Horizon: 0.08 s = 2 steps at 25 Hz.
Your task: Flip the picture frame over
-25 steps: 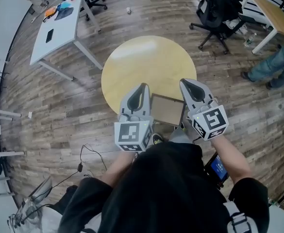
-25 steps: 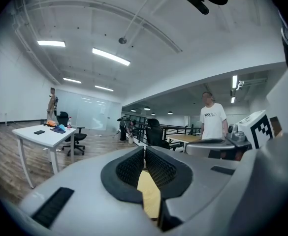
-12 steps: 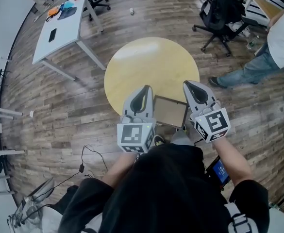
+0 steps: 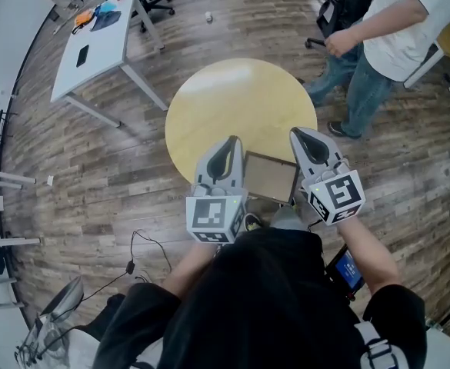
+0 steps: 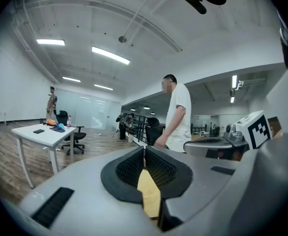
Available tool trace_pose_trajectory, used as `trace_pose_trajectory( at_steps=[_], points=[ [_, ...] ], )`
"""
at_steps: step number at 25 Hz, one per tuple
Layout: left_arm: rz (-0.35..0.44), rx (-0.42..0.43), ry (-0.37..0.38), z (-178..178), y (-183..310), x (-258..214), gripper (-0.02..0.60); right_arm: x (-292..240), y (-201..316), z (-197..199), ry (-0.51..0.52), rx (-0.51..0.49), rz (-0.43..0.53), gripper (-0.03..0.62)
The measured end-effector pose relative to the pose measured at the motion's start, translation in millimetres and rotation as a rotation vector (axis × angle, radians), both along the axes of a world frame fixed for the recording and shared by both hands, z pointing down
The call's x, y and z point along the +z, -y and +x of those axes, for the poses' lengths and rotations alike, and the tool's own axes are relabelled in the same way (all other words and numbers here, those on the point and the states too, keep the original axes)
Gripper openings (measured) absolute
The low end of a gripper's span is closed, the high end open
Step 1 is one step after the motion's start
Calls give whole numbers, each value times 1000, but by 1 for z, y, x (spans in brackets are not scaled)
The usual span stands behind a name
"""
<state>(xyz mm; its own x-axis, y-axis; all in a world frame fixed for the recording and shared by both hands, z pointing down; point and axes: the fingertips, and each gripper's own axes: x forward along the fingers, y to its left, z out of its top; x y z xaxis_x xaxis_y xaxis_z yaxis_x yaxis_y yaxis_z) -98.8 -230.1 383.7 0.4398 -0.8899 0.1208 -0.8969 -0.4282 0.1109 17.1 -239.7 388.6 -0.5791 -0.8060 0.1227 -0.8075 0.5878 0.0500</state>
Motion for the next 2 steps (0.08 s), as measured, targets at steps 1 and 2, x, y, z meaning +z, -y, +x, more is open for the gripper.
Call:
trace_pose_trajectory(
  at_steps=[1, 2],
  points=[
    [1, 1, 0, -1, 1, 0, 29, 0, 1, -1, -1, 0, 0, 17],
    [1, 1, 1, -2, 3, 0, 29, 0, 3, -3, -2, -1, 0, 17]
  ],
)
